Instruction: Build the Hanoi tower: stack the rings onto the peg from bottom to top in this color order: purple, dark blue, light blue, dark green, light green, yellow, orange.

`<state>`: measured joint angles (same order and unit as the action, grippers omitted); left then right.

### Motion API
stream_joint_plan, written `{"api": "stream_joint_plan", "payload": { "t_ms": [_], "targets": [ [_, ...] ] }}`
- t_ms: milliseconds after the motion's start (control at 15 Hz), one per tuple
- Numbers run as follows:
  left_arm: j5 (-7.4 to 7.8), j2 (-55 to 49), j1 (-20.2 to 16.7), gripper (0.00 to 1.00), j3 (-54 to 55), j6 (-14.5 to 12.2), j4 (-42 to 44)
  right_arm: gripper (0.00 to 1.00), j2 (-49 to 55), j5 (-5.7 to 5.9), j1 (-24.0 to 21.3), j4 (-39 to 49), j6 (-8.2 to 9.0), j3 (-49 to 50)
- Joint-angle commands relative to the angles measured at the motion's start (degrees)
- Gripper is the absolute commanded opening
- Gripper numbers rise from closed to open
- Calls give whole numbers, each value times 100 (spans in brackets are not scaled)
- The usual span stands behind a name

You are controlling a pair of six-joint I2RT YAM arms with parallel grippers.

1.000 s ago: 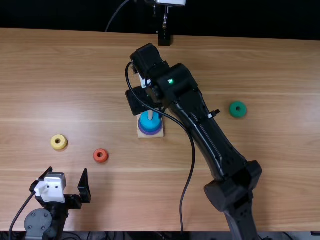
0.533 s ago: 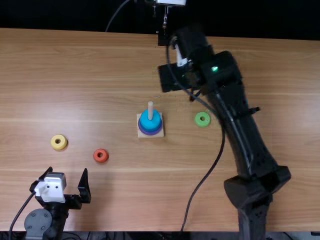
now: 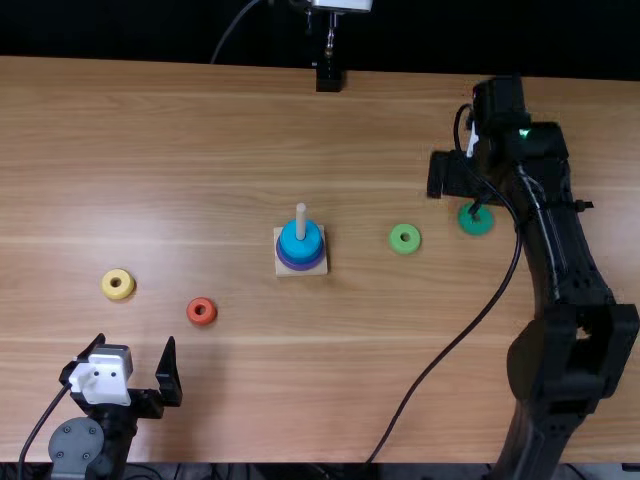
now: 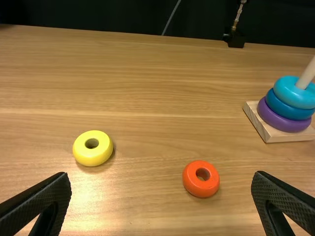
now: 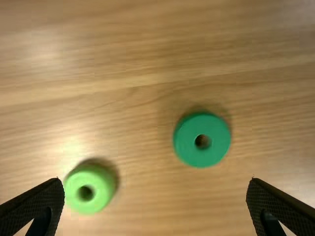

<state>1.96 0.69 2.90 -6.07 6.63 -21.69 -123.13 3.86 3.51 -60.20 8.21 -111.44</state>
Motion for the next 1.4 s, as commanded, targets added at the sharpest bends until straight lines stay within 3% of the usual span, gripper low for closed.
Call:
{"api": "stream_joint_plan", "payload": {
  "t_ms": [0, 467, 1333],
  "targets": [
    [131, -69, -96, 100, 607, -20, -394, 100, 281, 15, -61, 214, -19, 289],
    [121, -69, -96, 100, 607, -20, -394, 100, -79, 15, -518, 667, -19, 535],
    [121, -69, -96, 100, 607, -20, -394, 100, -616, 26, -571, 667, 65, 676]
  ]
}}
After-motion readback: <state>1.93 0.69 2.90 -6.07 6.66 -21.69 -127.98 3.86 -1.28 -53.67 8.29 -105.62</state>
